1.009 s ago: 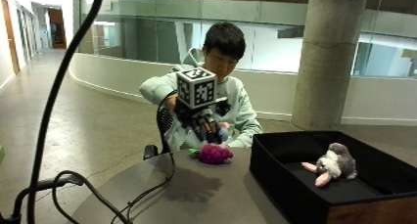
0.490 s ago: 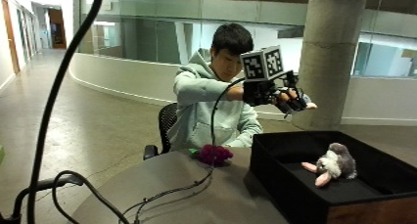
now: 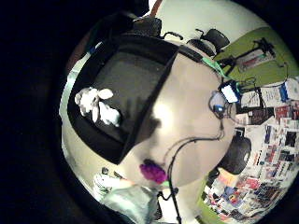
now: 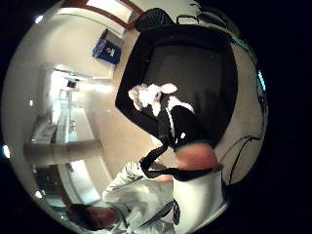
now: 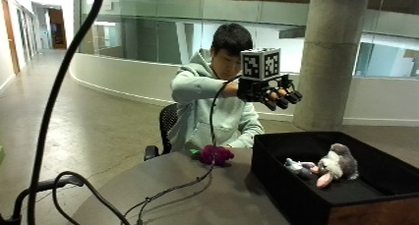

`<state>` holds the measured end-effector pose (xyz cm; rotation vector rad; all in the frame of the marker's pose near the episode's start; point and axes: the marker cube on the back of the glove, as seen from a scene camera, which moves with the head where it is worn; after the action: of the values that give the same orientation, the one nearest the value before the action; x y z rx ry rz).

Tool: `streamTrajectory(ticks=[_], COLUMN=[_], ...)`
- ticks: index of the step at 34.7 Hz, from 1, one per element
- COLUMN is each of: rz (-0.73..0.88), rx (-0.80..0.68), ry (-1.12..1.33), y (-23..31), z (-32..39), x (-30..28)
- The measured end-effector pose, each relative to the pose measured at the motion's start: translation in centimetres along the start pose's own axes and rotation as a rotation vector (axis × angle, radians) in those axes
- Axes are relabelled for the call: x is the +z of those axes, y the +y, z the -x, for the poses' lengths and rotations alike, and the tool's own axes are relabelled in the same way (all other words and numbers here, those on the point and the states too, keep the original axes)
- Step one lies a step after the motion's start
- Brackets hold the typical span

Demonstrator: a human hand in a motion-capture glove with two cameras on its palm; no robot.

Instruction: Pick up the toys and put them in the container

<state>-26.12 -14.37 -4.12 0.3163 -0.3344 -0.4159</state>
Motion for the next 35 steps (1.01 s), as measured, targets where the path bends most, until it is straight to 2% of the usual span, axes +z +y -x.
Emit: streamTrajectory(ticks=[9,15,20,27,35], rz=[-0.074,-0.049,-0.003,0.085,-0.035], rx=[-0.061,0.016,0.059,0.103,0.038], ry=[0.108,0.095,0.104,0.078,0.133], y=[9.4,16.0,18.0,21.1,21.6], z=[-2.8,-5.7,-9.9,-8.9,-7.3], x=[1.3,5.1,11.2,19.6,22.4])
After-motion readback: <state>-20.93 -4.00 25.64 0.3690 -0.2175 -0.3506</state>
